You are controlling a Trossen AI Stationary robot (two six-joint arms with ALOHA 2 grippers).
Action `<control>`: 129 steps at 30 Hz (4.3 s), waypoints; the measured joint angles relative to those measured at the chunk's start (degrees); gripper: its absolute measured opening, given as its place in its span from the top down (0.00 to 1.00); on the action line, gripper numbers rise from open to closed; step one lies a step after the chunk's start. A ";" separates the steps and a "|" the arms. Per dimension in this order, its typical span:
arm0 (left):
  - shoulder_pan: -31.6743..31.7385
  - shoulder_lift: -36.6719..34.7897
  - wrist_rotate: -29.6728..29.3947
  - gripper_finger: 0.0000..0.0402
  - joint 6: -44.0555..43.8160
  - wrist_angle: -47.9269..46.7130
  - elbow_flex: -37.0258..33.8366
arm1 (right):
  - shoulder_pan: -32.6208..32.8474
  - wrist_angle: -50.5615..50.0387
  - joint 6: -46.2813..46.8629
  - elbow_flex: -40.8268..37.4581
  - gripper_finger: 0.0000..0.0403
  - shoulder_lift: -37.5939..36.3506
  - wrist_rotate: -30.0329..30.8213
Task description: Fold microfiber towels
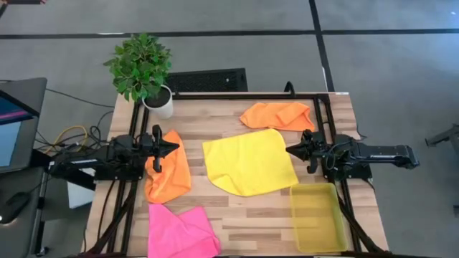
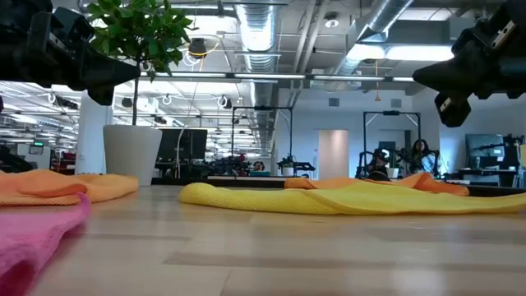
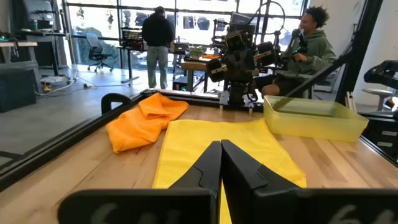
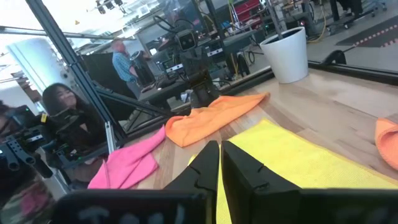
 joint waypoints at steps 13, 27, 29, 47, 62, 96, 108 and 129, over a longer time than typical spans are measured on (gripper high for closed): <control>0.02 -0.02 0.00 1.00 0.00 0.01 0.00 | 0.00 -0.01 0.00 0.00 0.90 -0.01 0.00; 0.02 -0.02 -6.24 1.00 1.64 0.88 0.00 | -0.78 0.05 0.00 0.00 0.90 0.00 0.45; 0.02 -0.02 -6.34 1.00 1.64 0.86 0.00 | -0.79 0.19 -0.02 -0.02 0.90 0.01 0.55; 0.02 -0.02 -14.79 1.00 1.51 1.79 0.00 | -3.03 5.71 -11.88 3.26 0.97 -0.05 3.38; 0.02 0.02 -15.53 1.00 3.02 0.90 0.57 | -3.04 -11.79 -10.90 24.01 0.99 17.28 14.31; 0.02 42.77 -10.77 1.00 -7.74 -17.54 30.73 | -10.12 -33.02 27.05 40.74 0.61 46.36 5.15; 0.02 47.27 -7.78 1.00 -17.85 -17.42 30.73 | -22.51 -33.58 28.69 40.74 0.56 62.95 -7.14; 0.02 47.26 -12.53 1.00 -27.80 -17.15 30.73 | -33.30 -30.06 17.96 40.72 0.65 78.96 -6.78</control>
